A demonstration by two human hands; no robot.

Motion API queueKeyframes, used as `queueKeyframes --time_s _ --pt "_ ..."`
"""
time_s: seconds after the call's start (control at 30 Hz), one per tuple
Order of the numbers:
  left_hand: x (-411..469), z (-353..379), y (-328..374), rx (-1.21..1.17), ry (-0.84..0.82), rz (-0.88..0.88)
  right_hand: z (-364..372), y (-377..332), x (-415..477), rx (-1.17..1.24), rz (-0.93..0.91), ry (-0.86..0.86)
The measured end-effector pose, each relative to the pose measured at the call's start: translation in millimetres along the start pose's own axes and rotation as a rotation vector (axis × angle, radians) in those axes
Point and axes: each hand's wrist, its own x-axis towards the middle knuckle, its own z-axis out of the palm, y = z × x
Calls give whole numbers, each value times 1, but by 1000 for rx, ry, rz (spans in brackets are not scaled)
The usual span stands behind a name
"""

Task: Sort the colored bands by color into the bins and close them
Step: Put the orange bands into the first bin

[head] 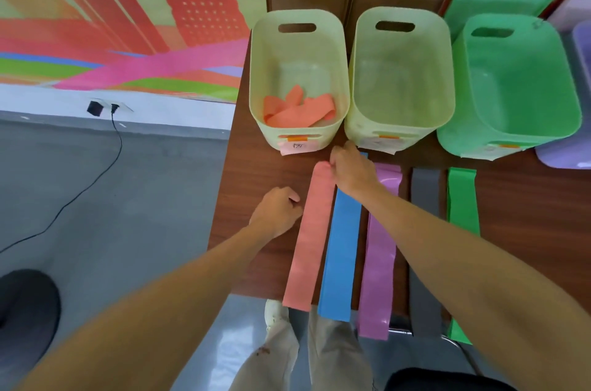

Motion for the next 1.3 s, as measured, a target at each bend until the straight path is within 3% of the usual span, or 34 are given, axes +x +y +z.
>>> queueKeyframes --time_s 0.17,0.3,0.43,0.6,0.7,1.0,1.13,1.3 --pt "1 -4 6 -44 -15 -57 -21 3 -14 227 -172 -35" --pt "-8 -10 13 -187 -141 -60 -58 -3 -46 466 -260 -58" --pt "-28 -27 23 -290 -199 16 -96 -15 -75 582 -265 42" --pt "-59 -67 44 -421 -216 133 -140 -26 -98 525 -270 248" --pt "-65 -98 53 -416 -149 198 -176 -33 -100 570 -248 406" --pt "-52 -193 109 -426 211 386 -268 -60 -97 862 -241 591" --pt "-32 -216 130 -469 305 374 -284 -55 -84 919 -246 581" --pt "2 -203 132 -372 362 236 -264 -33 -52 845 -267 497"
